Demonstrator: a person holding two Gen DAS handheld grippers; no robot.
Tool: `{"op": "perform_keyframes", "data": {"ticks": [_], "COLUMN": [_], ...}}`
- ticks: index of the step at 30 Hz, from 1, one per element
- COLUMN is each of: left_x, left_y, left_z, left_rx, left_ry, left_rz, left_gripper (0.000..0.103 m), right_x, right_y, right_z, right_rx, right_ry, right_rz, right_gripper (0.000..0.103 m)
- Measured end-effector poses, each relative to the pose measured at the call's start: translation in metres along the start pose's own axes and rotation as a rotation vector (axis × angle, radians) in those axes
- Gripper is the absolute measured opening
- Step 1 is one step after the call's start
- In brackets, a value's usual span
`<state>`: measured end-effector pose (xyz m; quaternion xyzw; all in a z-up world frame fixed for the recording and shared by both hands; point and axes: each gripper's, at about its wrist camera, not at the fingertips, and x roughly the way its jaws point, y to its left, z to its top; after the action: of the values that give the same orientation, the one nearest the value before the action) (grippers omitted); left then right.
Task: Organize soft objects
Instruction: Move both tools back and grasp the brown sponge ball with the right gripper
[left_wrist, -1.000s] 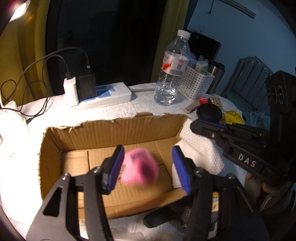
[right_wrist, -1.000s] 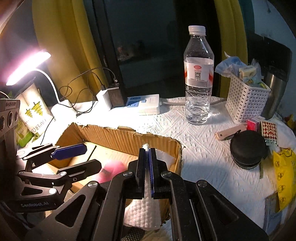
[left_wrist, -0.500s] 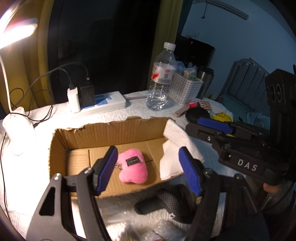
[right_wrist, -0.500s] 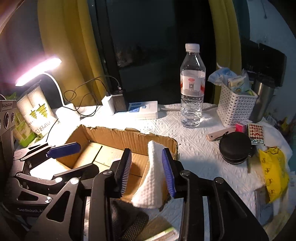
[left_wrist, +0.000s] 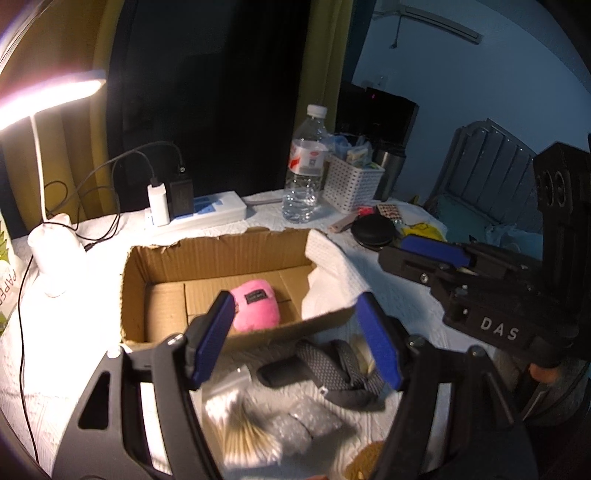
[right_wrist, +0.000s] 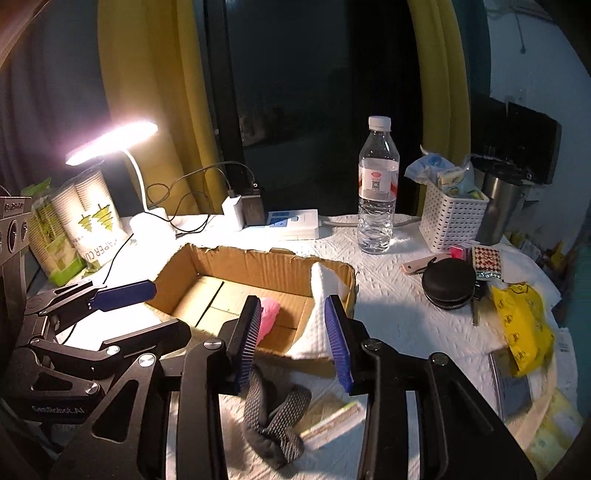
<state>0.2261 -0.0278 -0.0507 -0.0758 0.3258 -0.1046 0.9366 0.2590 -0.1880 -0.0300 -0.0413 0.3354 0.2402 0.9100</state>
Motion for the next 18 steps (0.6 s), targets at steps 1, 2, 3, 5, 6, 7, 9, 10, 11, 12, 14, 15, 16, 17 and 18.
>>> {"op": "perform_keyframes", "data": {"ticks": [1,2,3,5,6,7,9,10,11,12,14,15,16,17,18], "left_x": [-0.004,-0.007,-0.011,-0.017,-0.021,-0.024,-0.030,-0.033,-0.036,-0.039,-0.044,-0.046,-0.048,-0.050,-0.051], "left_y": [-0.001,-0.002,-0.003,-0.004,-0.005,-0.005,-0.005,-0.006,-0.006,-0.007,-0.008,-0.008,-0.008,-0.008,-0.008], "left_z": [-0.002,-0.004,-0.007,-0.011,-0.014,-0.017,-0.022,-0.025,-0.027,-0.030,-0.035,-0.039,-0.042,-0.046,-0.050], "left_rx": [0.001,0.002,0.003,0.004,0.004,0.004,0.006,0.008,0.009,0.010,0.012,0.011,0.009,0.005,0.002], "left_ry": [-0.003,-0.007,-0.011,-0.018,-0.020,-0.022,-0.028,-0.031,-0.032,-0.033,-0.037,-0.038,-0.038,-0.038,-0.035], "left_rz": [-0.002,-0.003,-0.005,-0.008,-0.009,-0.010,-0.011,-0.012,-0.013,-0.017,-0.019,-0.021,-0.023,-0.025,-0.027], "left_gripper": [0.070,0.070,0.070,0.070,0.070,0.070,0.070,0.070,0.070,0.070,0.071,0.072,0.076,0.077,0.077], "right_x": [-0.003,-0.008,-0.012,-0.018,-0.022,-0.025,-0.032,-0.035,-0.037,-0.040,-0.046,-0.048,-0.050,-0.052,-0.053], "right_y": [0.001,0.004,0.005,0.009,0.010,0.012,0.015,0.017,0.019,0.020,0.023,0.024,0.025,0.026,0.027], "right_z": [-0.002,-0.004,-0.006,-0.010,-0.012,-0.015,-0.020,-0.023,-0.026,-0.028,-0.036,-0.039,-0.042,-0.046,-0.051], "right_rx": [0.000,-0.001,-0.002,-0.004,-0.006,-0.007,-0.006,-0.005,-0.004,-0.003,-0.003,-0.001,0.001,0.005,0.008], "right_ry": [-0.002,-0.005,-0.007,-0.011,-0.013,-0.014,-0.018,-0.019,-0.018,-0.018,-0.019,-0.019,-0.017,-0.014,-0.010], "right_rz": [-0.003,-0.006,-0.008,-0.012,-0.014,-0.016,-0.019,-0.021,-0.023,-0.026,-0.031,-0.032,-0.034,-0.036,-0.038], "right_gripper": [0.039,0.039,0.040,0.040,0.041,0.042,0.045,0.045,0.045,0.045,0.045,0.046,0.046,0.046,0.046]}}
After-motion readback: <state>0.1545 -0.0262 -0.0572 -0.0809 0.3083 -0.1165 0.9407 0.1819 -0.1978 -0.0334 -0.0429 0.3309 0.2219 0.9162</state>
